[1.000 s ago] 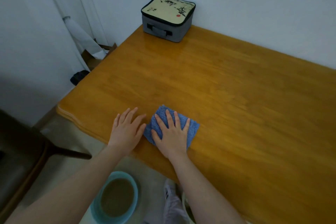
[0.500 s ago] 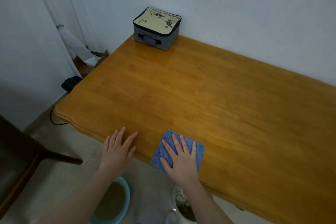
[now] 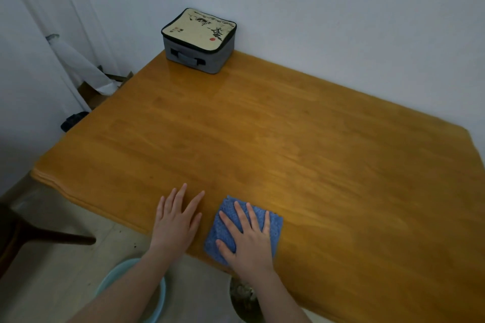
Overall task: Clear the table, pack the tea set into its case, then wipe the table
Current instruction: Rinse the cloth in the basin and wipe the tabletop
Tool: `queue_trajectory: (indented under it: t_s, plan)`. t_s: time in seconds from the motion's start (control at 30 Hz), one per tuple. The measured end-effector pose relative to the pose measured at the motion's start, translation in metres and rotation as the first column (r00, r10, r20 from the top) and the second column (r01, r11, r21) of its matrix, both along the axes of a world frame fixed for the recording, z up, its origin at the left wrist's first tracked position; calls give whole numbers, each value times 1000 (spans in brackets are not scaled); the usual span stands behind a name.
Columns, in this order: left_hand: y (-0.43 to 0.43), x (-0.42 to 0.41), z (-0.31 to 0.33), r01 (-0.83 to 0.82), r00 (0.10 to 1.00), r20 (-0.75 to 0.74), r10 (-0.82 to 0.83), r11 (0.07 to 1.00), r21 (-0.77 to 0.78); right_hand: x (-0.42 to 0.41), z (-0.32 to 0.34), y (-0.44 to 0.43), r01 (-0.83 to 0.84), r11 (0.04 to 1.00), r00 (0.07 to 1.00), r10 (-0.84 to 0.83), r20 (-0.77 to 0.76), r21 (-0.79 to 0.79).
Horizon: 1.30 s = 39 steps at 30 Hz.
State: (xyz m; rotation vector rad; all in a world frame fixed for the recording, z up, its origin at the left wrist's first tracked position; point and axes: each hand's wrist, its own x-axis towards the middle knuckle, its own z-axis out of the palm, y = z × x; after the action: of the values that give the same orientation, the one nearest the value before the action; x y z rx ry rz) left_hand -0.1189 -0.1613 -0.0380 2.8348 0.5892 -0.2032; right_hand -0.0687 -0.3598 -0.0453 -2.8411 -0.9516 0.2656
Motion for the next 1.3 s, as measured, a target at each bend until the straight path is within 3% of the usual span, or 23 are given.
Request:
queue_trajectory:
  t_s: [0.27,0.6,0.77,1.03,1.3]
  plan:
    - [-26,56,7,-81,997,22,80,996,21,71,-3,-19,-30,999,999,32,-39,31]
    - [-40,153,1,-181,981,62,185,981,-64,198,-9,2,39,997,999,-39,-6,60]
    - [-15,232,-2,-50,992,119,51,999,-8,273,-8,22,108,994,994,-109,15,31]
    - [21,385,-6,-61,983,170,75,994,-91,407,-11,47,257,965,963,-260,66,57]
    - [27,490,-13,84,968,241,-71,996,-44,539,-14,56,354,933,927,-360,108,70]
